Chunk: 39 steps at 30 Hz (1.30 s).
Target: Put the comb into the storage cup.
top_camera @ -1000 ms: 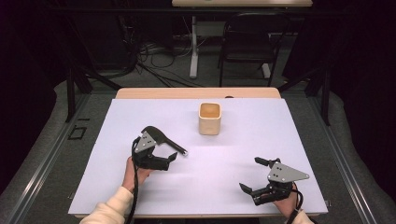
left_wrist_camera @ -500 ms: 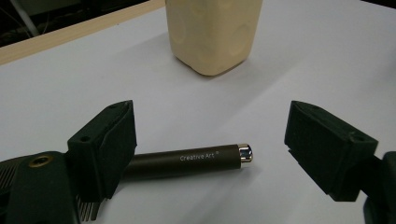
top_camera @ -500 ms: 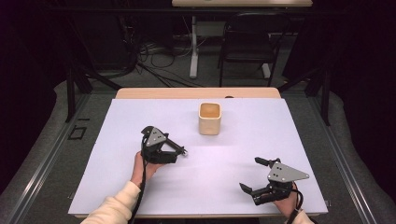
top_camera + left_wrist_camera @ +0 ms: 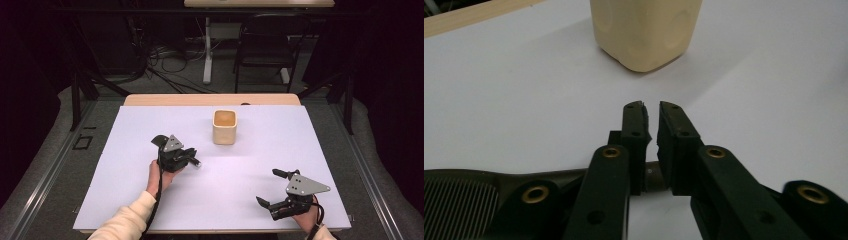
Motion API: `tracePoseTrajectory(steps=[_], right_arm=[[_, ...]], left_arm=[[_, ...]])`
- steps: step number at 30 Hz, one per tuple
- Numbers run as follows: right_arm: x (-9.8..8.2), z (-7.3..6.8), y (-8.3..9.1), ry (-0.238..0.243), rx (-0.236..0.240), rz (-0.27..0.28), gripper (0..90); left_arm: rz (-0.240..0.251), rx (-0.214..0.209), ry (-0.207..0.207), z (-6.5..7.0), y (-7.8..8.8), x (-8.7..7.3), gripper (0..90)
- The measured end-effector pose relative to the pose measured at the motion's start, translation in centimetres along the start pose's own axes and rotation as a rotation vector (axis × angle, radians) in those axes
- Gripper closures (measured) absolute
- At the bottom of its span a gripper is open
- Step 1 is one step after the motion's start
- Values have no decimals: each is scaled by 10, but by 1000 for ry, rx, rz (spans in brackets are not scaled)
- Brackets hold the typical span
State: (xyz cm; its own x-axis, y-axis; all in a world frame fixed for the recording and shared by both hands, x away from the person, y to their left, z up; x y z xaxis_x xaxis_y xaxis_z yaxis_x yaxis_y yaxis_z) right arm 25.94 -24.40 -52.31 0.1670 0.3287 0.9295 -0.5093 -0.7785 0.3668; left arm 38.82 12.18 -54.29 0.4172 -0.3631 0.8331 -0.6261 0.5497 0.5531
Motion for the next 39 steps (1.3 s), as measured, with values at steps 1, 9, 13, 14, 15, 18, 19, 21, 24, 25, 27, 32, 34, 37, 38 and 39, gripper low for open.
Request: tracePoseTrajectory(steps=[1,9,13,14,15,18,19,21,24,25,27,32,34,37,38,39], right_arm=[[0,0,0,0,0,0,0],[0,0,0,5,1,-3,0],[0,0,0,7,0,-3,0],[0,0,0,9,0,-4,0],[0,0,0,10,0,-6,0],[0,0,-1,10,2,-5,0],[0,0,-1,11,2,-5,0],[0,0,-1,10,3,-6,0],[0,0,0,11,3,-8,0],[0,0,0,11,4,-8,0],[0,-1,-1,11,3,-8,0],[0,-1,0,12,2,-10,0],[0,-1,0,11,3,-10,0],[0,-1,0,10,3,-10,0],[0,-1,0,9,2,-10,0],[0,-1,0,9,2,-10,0]], left_arm=[[-7,-1,-3,0,-1,0,847],[-48,-13,-7,4,-12,2,898],[-81,-19,-16,8,-18,3,899],[-88,-20,-17,9,-20,3,899],[-98,-25,-20,9,-22,3,899],[-105,-35,-26,11,-24,2,899],[-107,-39,-23,11,-25,1,899],[-114,-41,-25,12,-25,1,899],[-122,-47,-33,12,-26,-1,898],[-127,-49,-33,12,-27,-1,898],[-132,-51,-35,12,-27,-2,899],[-154,-55,-33,12,-27,-3,899],[-164,-54,-32,11,-26,-4,899],[-177,-63,-39,12,-23,-4,899],[-177,-63,-39,12,-23,-4,899],[-185,-70,-46,12,-23,-4,899]])
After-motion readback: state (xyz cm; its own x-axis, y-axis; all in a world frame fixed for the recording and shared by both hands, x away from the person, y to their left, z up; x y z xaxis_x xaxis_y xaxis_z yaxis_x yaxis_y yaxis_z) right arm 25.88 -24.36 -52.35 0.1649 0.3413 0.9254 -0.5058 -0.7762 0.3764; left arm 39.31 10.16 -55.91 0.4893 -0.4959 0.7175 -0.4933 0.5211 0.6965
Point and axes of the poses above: each handheld gripper's, and its own axes: y roughly backward along the jaws, x roughly out of its top, z roughly to its right, the point moved 1 cm from there along -y, roughly forward along the jaws, and after that the axes turned 6 degrees about x, right-handed, at the moved point
